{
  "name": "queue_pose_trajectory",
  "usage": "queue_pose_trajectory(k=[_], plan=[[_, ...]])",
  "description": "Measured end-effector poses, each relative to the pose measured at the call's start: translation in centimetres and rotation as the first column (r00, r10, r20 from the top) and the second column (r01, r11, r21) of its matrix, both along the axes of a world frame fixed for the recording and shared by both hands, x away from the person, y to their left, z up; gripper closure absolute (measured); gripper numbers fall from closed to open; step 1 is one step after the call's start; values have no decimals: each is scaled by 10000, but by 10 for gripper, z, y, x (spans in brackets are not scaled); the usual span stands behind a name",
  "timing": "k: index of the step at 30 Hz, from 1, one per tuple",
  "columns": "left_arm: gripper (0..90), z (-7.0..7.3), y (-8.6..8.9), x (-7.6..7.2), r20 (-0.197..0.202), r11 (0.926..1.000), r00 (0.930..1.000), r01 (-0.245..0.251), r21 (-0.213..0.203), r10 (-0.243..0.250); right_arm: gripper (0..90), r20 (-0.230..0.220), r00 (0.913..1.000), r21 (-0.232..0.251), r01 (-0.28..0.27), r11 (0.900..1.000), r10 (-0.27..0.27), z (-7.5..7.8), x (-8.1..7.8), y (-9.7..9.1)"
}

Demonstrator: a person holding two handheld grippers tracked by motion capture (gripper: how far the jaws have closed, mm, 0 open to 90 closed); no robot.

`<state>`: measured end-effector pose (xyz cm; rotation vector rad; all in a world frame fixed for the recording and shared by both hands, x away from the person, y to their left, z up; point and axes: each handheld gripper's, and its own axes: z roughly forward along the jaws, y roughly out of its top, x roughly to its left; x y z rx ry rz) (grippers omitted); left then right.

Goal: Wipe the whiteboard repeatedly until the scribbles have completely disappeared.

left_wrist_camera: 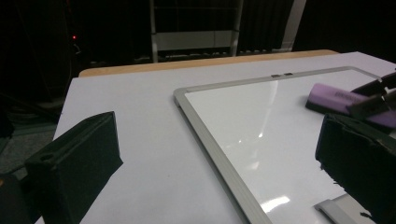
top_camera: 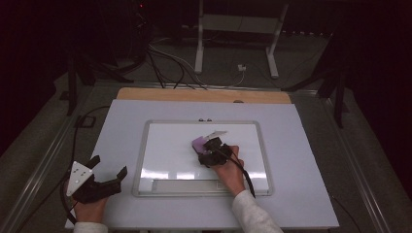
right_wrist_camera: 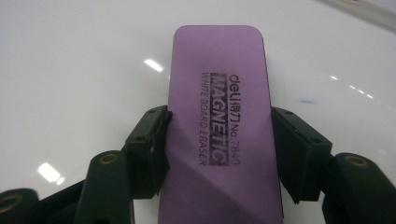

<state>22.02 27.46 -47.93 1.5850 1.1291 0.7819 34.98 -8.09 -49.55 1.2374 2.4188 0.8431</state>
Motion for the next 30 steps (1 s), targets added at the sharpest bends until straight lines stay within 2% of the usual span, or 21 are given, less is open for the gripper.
queue_pose_trajectory(k=[2, 4, 5, 8, 9, 11, 13, 15, 18, 21, 23, 24, 25, 28, 30], plan=[[8, 0, 0, 0, -3, 10000, 10000, -3, -5, 3, 407, -20, 9990, -31, -450, 9990, 450, 0, -5, 9], [8, 0, 1, 0, -16, 10000, 10000, -23, -23, 23, 407, 32, 9982, -179, -591, 9981, 592, 1, -6, 12], [8, 0, 2, -1, -11, 10000, 10000, -27, -30, 27, 407, -32, 9983, -87, -574, 9983, 574, 1, -4, 11], [8, 0, 3, -1, 4, 10000, 10000, -50, -52, 50, 407, 172, 9996, -276, 236, 9993, -231, 0, 6, 0], [8, 0, 3, -1, 2, 10000, 10000, -58, -76, 58, 408, 126, 9983, -230, 572, 9981, -570, 0, 10, -7], [8, 0, 3, -1, -5, 9999, 10000, -61, -85, 60, 407, 348, 9907, -496, 1332, 9898, -1316, 0, 17, -19], [8, -1, 3, 0, -29, 10000, 10000, -37, -80, 37, 407, 96, 9867, -199, 1625, 9865, -1624, 0, 20, -26], [8, -1, 2, 0, -47, 10000, 10000, -29, -53, 28, 407, 282, 9893, -430, 1444, 9886, -1433, 0, 16, -22], [8, -1, 1, 0, -50, 10000, 10000, 3, -16, -3, 406, 54, 9989, -109, 474, 9988, -473, 0, 4, -6], [8, -1, 1, 0, -21, 10000, 10000, -11, -58, 11, 406, 11, 9988, 1, -498, 9988, 498, 0, -9, 10], [8, -1, 2, 0, -27, 10000, 10000, -31, -77, 31, 406, 31, 9975, -49, -708, 9975, 709, 0, -11, 13], [8, -1, 3, -1, -27, 10000, 10000, -28, -66, 28, 406, -21, 9977, 72, -675, 9977, 675, 0, -10, 11], [8, -1, 3, -1, -18, 10000, 10000, -41, -82, 41, 406, 45, 9984, -40, -560, 9984, 560, 0, -8, 8], [8, -1, 4, -1, -8, 9999, 10000, -61, -103, 61, 406, 110, 9997, -80, 210, 9997, -210, -1, 2, -9], [8, -1, 4, -1, -12, 9999, 10000, -64, -101, 64, 406, 137, 9963, -79, 844, 9964, -843, -1, 9, -23]])
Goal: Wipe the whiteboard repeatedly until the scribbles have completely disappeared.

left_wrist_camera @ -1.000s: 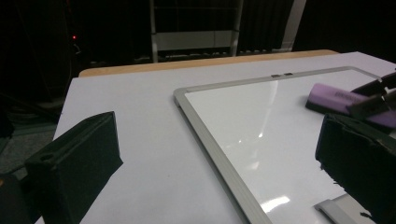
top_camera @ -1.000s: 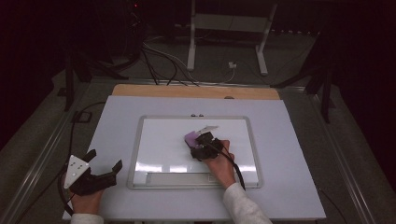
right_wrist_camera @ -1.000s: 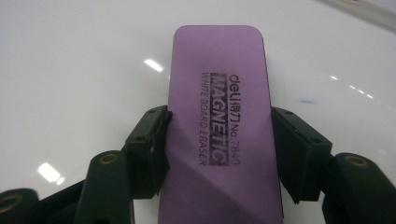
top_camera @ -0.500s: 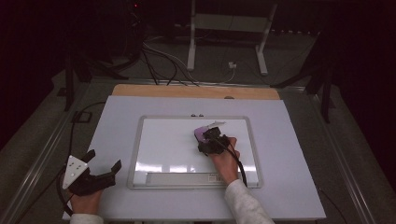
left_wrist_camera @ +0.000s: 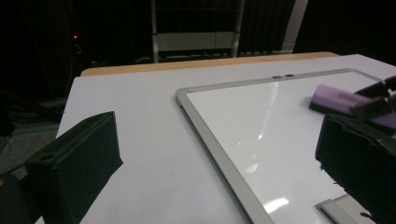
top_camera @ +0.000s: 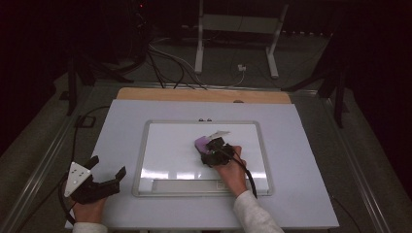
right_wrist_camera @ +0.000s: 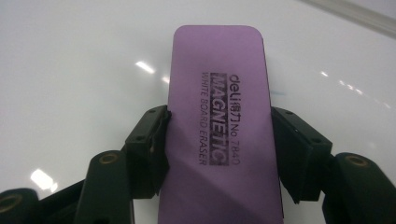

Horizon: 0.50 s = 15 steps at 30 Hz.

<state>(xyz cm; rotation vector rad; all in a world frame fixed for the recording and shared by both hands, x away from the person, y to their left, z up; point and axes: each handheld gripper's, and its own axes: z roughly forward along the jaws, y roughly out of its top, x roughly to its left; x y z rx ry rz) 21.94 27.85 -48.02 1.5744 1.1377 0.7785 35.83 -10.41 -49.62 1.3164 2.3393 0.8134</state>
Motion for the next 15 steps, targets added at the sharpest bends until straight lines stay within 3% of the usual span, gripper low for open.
queue_pose_trajectory(k=[3, 6, 12, 15], plan=[[8, 0, -1, 0, -9, 10000, 10000, 5, 3, -5, 406, 16, 9965, -17, 842, 9964, -842, 0, 7, -19], [8, 0, -1, 0, -18, 10000, 10000, 26, 37, -26, 406, -16, 9928, -65, 1198, 9928, -1198, 0, 10, -29], [8, 1, -1, 0, -6, 10000, 10000, 2, 40, -2, 390, 16, 9940, -191, 1091, 9939, -1091, 1, 11, -34], [8, 0, -1, 0, -8, 10000, 10000, 11, 60, -11, 328, 202, 9951, -284, 978, 9948, -973, 3, 8, -33]])
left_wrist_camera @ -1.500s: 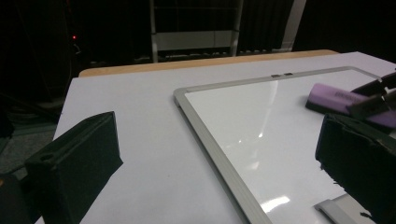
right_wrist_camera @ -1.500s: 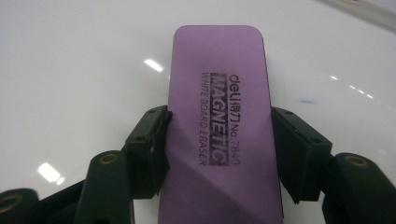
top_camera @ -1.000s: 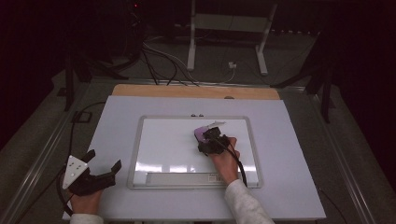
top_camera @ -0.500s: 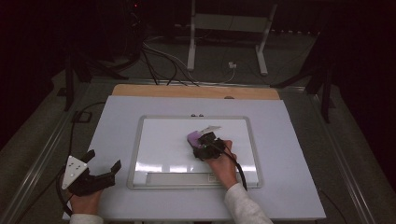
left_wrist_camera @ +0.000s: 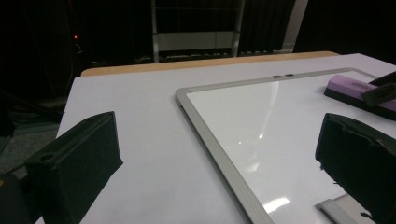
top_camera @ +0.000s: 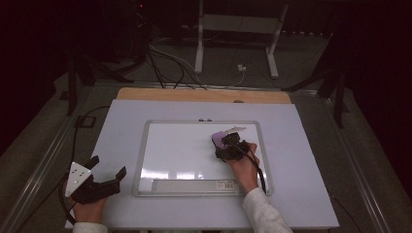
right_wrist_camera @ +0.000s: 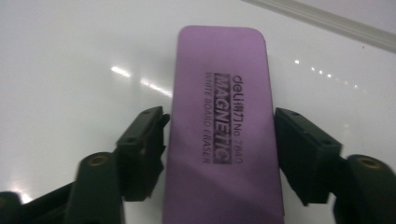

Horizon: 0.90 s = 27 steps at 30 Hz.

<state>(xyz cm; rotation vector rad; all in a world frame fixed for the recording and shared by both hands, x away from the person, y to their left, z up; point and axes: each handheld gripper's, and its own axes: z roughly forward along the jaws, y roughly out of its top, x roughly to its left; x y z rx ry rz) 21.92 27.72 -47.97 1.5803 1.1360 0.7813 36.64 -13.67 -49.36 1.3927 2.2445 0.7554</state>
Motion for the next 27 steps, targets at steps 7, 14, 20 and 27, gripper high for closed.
queue_pose_trajectory(k=[7, 14, 20, 27], plan=[[8, -1, 1, 1, -22, 10000, 10000, -19, -75, 19, 286, 950, 9945, -87, -437, 9990, 443, 9, -11, 6], [8, -1, -2, 3, -29, 9999, 9999, 111, 10, -111, 288, 957, 9908, -348, -930, 9951, 959, 7, -16, 12], [8, -1, 0, 3, -18, 10000, 10000, 59, -77, -59, 300, 866, 9914, -303, -963, 9949, 986, 4, -15, 9], [8, 0, -1, 2, -6, 10000, 10000, 36, -76, -36, 294, 779, 9924, -166, -943, 9954, 953, 4, -13, 6]])
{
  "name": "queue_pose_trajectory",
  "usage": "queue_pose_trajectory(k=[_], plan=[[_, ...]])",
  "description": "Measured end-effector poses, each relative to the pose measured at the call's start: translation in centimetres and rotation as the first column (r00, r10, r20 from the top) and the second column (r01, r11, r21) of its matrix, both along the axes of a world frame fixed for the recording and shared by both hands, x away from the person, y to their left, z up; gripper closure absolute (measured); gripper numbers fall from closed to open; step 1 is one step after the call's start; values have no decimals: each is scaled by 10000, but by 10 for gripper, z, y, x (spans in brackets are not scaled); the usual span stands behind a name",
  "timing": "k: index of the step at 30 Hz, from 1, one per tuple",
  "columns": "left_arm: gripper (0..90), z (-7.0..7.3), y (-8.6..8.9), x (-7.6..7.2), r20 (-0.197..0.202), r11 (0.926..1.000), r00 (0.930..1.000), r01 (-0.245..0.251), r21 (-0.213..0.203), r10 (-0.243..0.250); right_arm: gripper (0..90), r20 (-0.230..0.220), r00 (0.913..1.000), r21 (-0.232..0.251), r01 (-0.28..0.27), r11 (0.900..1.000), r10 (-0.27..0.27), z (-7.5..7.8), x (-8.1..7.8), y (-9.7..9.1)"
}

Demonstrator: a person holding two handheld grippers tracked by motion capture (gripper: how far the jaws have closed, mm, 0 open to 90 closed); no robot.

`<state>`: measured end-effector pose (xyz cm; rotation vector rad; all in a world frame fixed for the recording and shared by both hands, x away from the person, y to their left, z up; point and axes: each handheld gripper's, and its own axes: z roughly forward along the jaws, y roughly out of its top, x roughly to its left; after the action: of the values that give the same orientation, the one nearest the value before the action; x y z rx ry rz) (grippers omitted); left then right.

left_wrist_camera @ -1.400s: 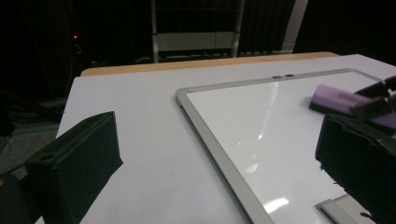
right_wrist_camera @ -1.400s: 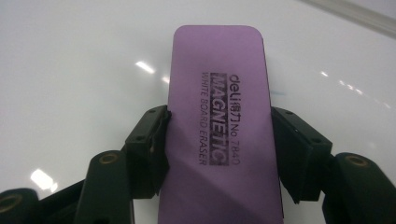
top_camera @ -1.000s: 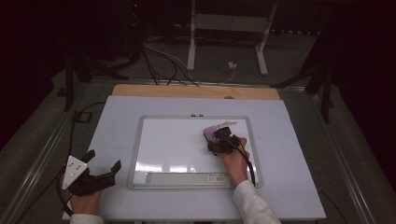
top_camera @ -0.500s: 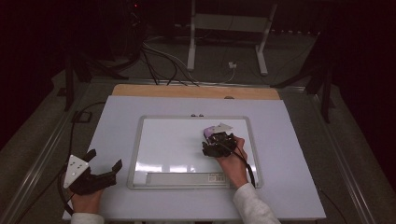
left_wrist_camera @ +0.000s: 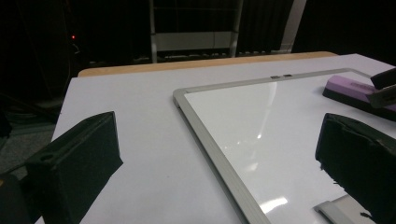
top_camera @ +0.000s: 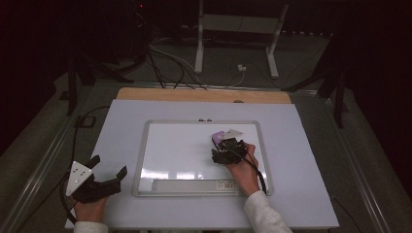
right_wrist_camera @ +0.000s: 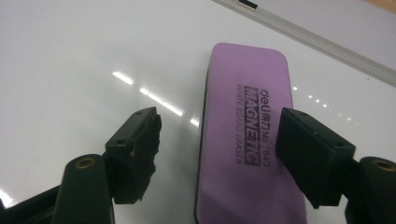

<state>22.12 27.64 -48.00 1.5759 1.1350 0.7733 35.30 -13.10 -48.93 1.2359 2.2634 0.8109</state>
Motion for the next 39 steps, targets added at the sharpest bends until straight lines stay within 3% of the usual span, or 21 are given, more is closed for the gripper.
queue_pose_trajectory(k=[3, 12, 18, 22, 28, 32, 39], plan=[[8, 0, 0, 0, -24, 10000, 10000, -1, 0, 1, 292, -106, 9999, 165, 10, 9999, -8, 1, 2, -3], [8, 0, 1, 0, -12, 10000, 10000, -7, -13, 7, 272, -90, 9996, -38, 280, 9996, -280, 1, 7, -10], [8, -1, 0, 0, -21, 10000, 10000, -2, -1, 2, 383, -40, 9985, -342, 549, 9979, -551, 2, 10, -15], [8, -1, 0, 0, -13, 10000, 10000, -5, 2, 5, 428, -347, 9957, -356, 848, 9958, -860, -2, 13, -20], [8, -1, 0, 0, -20, 10000, 10000, -2, 12, 2, 625, -85, 9954, -191, 948, 9953, -949, 1, 12, -23], [8, -1, 1, 0, -21, 10000, 10000, -13, -2, 13, 631, 224, 9934, -126, 1130, 9935, -1127, 5, 11, -24], [8, 0, 1, 0, -9, 10000, 10000, -25, -9, 25, 632, 233, 9900, 14, 1389, 9903, -1389, 6, 13, -29]])
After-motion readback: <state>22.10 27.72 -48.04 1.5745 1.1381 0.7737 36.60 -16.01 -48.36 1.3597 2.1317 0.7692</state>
